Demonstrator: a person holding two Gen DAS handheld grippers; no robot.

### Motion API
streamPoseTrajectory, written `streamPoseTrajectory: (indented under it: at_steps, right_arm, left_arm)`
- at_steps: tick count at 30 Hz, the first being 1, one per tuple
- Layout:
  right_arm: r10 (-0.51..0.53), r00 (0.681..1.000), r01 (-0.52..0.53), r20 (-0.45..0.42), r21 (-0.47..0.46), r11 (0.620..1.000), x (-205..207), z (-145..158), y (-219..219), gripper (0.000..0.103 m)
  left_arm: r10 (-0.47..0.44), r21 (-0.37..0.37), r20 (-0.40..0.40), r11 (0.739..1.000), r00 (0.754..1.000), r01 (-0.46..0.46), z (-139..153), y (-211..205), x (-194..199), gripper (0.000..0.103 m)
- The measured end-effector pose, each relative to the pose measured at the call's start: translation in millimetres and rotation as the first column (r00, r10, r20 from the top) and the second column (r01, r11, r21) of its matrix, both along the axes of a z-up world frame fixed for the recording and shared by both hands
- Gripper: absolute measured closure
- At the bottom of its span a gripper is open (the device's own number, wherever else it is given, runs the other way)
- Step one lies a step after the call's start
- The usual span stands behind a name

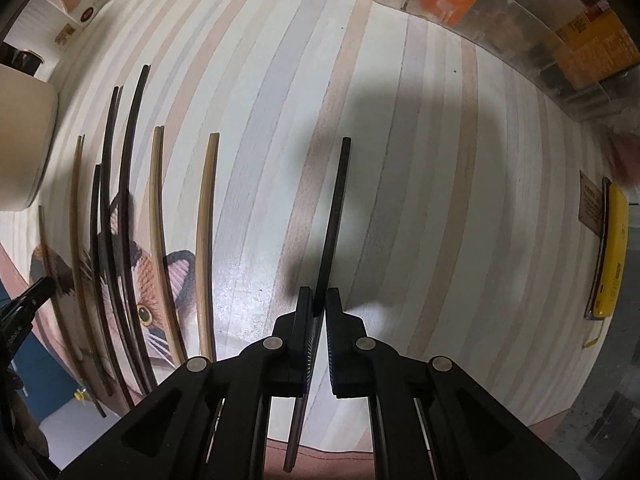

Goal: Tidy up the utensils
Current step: 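Grasp a wooden chopstick with the left tool while the right tool grasps a black chopstick, then lift both held chopsticks and carry them above the beige utensil holder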

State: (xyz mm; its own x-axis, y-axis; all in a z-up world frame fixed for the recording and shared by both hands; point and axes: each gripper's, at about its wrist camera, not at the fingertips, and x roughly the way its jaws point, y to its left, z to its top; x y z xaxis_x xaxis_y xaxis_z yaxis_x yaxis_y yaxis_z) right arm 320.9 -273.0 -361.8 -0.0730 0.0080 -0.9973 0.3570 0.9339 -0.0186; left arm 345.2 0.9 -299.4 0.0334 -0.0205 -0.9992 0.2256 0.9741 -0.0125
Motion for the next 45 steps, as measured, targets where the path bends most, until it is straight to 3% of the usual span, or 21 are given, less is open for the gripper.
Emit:
streamPoseTrajectory:
  at_steps: [11,19,31,45]
  right_arm:
    - [-0.015,1.000,0.015,-0.007,-0.001,1.000,15.4,-1.3,-0.3,0.096]
    - [-0.069,0.996,0.069,0.056,0.006,0.998,-7.6,8.0,-3.1,0.097]
    - [-0.047,0.952,0.056,0.303,-0.024,0.998,-32.8,90.2,11.2,0.098]
    - [-0.039,0.838,0.091,0.544,-0.068,0.994,-15.6,183.0,5.7,0.098]
  left_arm:
    - [-0.007,0.009,0.016,1.000,1.000,0.007,-4.5,-3.0,4.4,0.098]
    - [-0.002,0.028,0.083,1.000,0.997,0.000,7.0,-5.6,-2.4,0.099]
    - [-0.017,-0.092,0.258,0.995,0.966,0.042,84.1,-24.3,-14.7,0.099]
    - [-0.017,-0.179,0.478,0.977,0.878,0.116,180.5,-40.8,1.0,0.099]
